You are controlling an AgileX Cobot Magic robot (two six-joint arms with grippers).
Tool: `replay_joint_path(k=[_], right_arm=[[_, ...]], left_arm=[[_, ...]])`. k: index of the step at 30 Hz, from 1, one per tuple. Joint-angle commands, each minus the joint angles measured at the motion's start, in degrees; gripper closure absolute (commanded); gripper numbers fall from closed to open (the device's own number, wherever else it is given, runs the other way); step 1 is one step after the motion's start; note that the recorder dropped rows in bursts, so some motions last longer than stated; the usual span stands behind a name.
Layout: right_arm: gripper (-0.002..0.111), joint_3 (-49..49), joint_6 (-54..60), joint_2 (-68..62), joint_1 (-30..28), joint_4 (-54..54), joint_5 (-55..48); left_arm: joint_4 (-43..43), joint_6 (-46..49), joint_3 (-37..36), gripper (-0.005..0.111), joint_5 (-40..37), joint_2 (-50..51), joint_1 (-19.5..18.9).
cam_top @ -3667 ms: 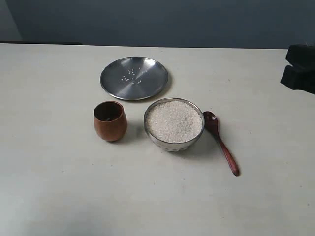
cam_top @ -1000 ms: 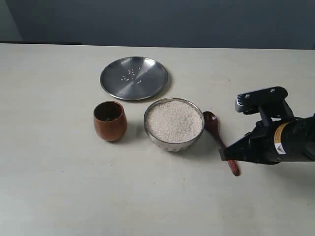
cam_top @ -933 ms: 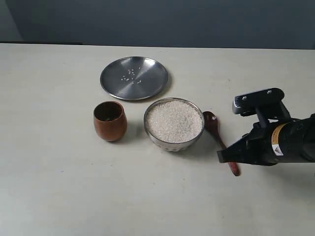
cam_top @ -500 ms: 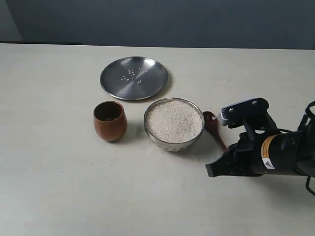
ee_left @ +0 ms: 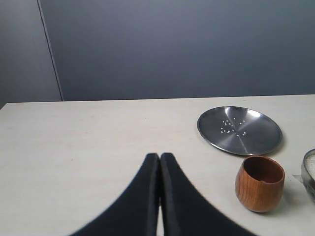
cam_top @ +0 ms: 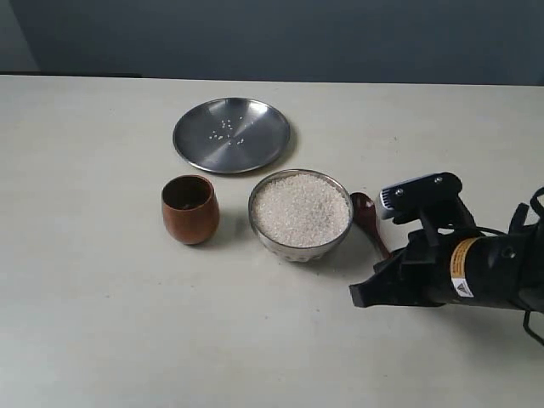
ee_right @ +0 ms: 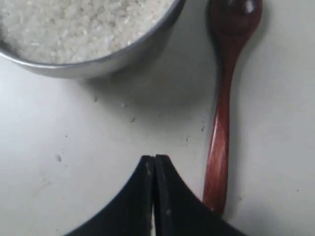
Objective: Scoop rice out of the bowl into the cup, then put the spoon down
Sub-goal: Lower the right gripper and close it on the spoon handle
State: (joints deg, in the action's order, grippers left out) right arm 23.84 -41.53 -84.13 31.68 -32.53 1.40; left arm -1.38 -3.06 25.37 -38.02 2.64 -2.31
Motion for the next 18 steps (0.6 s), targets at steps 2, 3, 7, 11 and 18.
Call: replay_joint_path(k=[2,3,7,11,18], right_arm=[[0.109,-0.1,0.0,-0.1,-4.7,-0.4,0.8],[0.109,-0.1,0.0,-0.1,-6.0,-0.4,0.6],[0.109,-0.1,1.2,-0.1,-7.9,-0.6,0.6],[0.109,-0.1,1.2,-0.1,-7.9,-0.6,2.9],[0.109,-0.1,2.3,-0.1,-7.9,-0.3,5.6]], left_arm=[[0.0,-0.4,0.3,0.106,0.1,0.3,-0.1],[0.0,-0.4,0.3,0.106,0.1,0.3,-0.1],[0.0,-0.4,0.3,0.106,0.1,0.3,-0.1],[0.0,-0.4,0.3,0.106,0.1,0.3,-0.1],[0.0,-0.4,0.3,0.106,0.1,0.3,-0.1]])
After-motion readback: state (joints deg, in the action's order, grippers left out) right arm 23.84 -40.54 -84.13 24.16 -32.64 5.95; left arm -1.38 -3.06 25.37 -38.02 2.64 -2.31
